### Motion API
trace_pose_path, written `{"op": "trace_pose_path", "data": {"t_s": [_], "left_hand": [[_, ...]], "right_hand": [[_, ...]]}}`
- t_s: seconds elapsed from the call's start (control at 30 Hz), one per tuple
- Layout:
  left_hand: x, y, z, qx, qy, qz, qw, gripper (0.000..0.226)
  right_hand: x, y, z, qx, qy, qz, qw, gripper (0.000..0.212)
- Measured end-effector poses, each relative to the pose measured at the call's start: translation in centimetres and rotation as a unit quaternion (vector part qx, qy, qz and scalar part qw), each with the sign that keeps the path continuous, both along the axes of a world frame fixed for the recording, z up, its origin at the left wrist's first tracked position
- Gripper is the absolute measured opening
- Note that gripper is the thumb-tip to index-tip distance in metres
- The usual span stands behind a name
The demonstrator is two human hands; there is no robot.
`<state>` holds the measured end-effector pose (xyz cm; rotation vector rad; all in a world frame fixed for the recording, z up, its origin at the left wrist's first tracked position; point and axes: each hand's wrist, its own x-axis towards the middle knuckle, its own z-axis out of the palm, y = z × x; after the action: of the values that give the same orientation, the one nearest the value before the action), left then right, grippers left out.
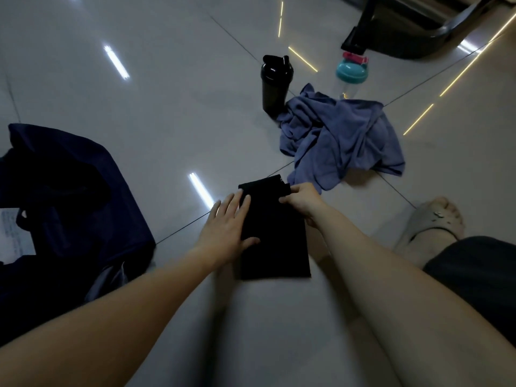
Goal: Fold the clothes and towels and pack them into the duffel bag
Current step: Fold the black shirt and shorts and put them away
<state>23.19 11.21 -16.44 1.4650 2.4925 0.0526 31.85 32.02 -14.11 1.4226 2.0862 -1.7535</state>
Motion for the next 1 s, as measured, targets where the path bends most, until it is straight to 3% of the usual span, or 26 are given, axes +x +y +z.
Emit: {"op": "trace_pose_path", "data": {"t_s": [0.2, 0.3, 0.43, 0.53, 0.63, 0.7, 0.8, 1.0], "left_hand": [[-2.0, 3.3, -0.7, -0.063, 0.061, -0.118, 0.989, 0.125], [-2.2, 4.2, -1.1, -0.062, 0.075, -0.155, 0.983, 0.127], [-1.3, 4.5, -2.3, -0.077, 0.122, -0.218, 0.965, 0.127], [-0.6, 5.2, -2.9, -0.07, 0.113, -0.238, 0.962, 0.127], [-0.2, 6.2, -3.1, -0.088, 0.096, -0.264, 0.956, 0.128], [0.1, 6.6, -3.0, -0.106, 0.1, -0.277, 0.95, 0.13], [0.3, 6.3, -2.7, -0.123, 0.102, -0.281, 0.946, 0.129], [0.5, 2.5, -2.1, -0.144, 0.081, -0.232, 0.959, 0.127]], "right_hand": [[1.4, 0.0, -1.2, 0.048, -0.004, -0.011, 0.999, 0.013], [2.3, 0.0, -2.1, 0.066, -0.003, -0.01, 0.998, 0.022], [3.4, -0.5, -2.1, 0.109, -0.013, 0.001, 0.994, 0.004], [4.2, -0.5, -1.7, 0.134, -0.049, -0.014, 0.99, 0.02], [5.3, -0.1, -2.4, 0.14, -0.098, -0.032, 0.985, 0.015], [5.6, 0.1, -2.8, 0.163, -0.131, -0.002, 0.978, 0.011], [5.3, 0.2, -2.7, 0.217, -0.144, 0.009, 0.965, 0.044], [2.6, -1.3, -3.6, 0.223, -0.152, 0.073, 0.96, 0.026]]}}
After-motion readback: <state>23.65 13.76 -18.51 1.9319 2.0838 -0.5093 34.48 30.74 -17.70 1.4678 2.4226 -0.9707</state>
